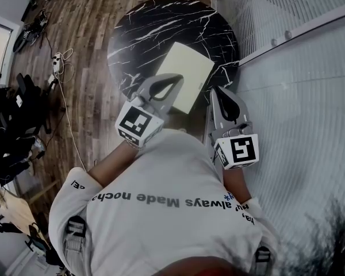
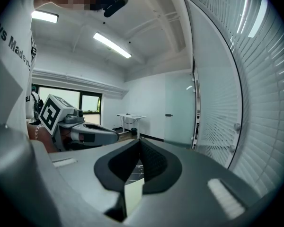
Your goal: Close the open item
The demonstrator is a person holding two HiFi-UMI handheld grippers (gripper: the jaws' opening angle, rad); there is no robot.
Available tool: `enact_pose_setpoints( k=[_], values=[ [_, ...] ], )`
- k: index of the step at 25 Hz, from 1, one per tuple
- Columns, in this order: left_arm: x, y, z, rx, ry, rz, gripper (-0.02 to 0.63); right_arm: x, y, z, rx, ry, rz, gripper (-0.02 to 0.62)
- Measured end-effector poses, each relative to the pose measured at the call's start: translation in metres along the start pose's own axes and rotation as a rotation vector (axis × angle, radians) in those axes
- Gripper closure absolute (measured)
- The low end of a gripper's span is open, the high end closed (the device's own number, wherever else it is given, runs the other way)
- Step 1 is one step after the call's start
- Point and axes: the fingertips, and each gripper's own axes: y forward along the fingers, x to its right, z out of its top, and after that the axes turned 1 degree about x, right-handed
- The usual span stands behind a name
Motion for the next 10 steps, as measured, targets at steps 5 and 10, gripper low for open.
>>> enact_pose_setpoints(
  k=[5,10],
  values=[
    [0.0009,-0.0022,-0.0028,-0.003,0.003,0.000,0.603,-0.0011,0.0004,0.0025,-0.001,-0.047,-0.010,0.594],
    [-0.0006,0.0003,0.0000,0.002,-0.006,-0.004,0.603,0.0017,0.0021,0.0072,0.000,-0.062,-0.014,0.594]
  ],
)
